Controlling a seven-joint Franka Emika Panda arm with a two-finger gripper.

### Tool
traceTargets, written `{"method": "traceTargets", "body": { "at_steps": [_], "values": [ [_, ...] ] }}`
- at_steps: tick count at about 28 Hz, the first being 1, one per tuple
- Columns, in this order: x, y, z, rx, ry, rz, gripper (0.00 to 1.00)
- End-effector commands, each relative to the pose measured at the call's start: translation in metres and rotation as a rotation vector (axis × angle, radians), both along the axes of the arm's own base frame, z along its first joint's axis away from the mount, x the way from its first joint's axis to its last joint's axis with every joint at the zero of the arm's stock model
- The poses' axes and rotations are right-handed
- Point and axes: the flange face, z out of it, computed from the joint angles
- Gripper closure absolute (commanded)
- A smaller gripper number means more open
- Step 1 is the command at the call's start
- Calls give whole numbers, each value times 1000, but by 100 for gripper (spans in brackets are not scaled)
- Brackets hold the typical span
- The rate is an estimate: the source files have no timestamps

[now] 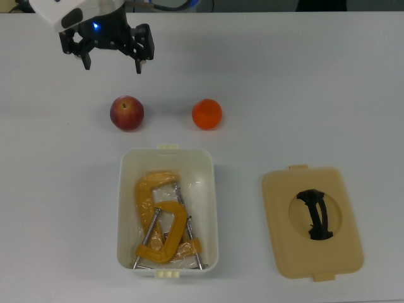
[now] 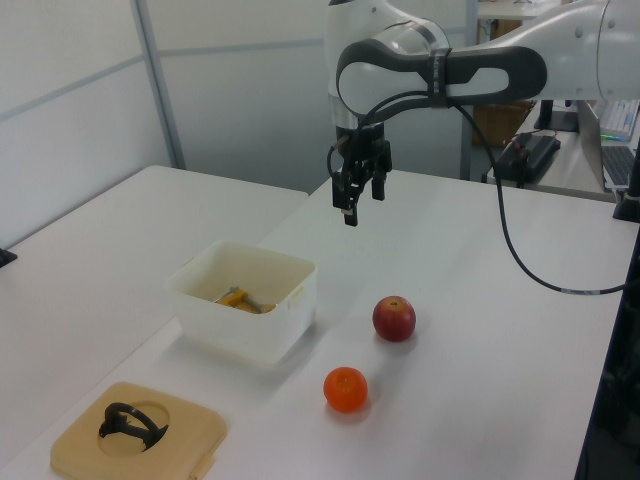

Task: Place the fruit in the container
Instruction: 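Move the open gripper over the red apple and lower it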

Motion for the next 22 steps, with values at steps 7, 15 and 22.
{"method": "traceTargets", "body": {
  "at_steps": [7, 15, 22],
  "values": [
    [-18, -6, -6, -2, -10, -22, 0],
    [-42, -5, -26, 0, -90, -4, 0],
    [-50, -2, -66, 3, -69, 37, 0]
  ]
}}
